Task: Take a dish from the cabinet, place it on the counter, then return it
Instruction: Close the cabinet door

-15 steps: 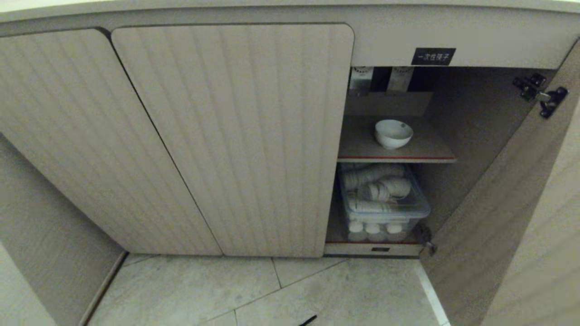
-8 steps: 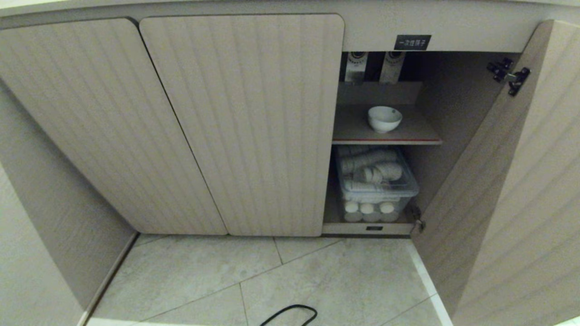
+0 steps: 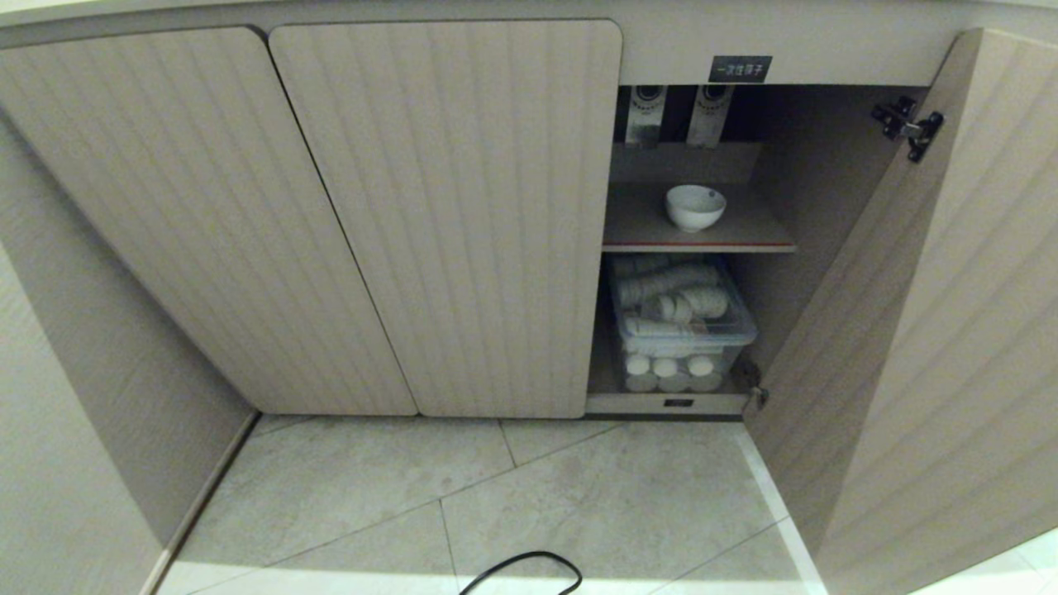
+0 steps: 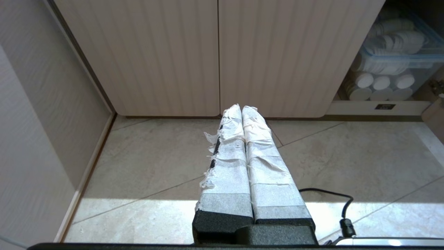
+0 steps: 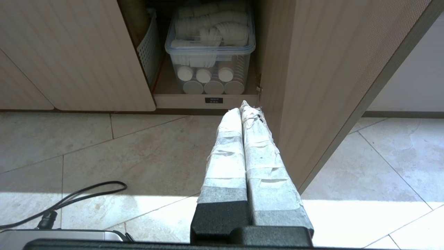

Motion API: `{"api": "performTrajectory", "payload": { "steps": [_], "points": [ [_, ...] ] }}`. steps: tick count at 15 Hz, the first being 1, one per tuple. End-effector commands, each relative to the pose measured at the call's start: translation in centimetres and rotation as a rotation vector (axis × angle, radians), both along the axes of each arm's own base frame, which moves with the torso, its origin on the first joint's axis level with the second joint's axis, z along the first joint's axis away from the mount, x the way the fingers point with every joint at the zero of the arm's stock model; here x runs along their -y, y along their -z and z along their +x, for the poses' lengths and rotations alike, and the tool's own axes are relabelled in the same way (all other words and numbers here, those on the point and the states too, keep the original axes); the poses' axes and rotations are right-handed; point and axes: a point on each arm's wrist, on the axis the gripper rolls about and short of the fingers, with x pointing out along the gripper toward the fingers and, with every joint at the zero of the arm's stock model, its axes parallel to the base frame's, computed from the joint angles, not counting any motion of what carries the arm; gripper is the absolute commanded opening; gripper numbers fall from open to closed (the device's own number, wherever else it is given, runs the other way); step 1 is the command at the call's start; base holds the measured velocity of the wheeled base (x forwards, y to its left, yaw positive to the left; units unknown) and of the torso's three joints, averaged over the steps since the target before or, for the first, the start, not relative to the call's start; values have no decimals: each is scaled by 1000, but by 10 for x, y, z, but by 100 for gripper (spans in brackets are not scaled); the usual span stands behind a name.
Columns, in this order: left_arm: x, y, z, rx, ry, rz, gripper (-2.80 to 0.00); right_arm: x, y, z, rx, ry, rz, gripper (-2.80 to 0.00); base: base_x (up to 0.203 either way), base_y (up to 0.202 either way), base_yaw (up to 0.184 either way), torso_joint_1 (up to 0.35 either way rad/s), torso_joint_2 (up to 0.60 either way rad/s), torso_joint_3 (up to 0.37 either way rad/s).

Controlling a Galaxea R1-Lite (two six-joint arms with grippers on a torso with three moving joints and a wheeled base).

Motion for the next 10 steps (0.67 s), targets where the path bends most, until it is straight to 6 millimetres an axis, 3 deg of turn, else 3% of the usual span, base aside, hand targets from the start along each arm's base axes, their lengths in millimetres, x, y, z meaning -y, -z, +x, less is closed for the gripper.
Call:
{"api": "performTrajectory", "payload": {
  "steps": [1, 10],
  "points": [
    [0, 0, 0, 2, 0, -2, -280, 0, 0, 0, -1, 0, 0, -280, 0, 0, 0, 0, 0, 0],
    [0, 0, 0, 1, 0, 0, -280, 0, 0, 0, 0, -1, -1, -280, 0, 0, 0, 0, 0, 0]
  ]
}}
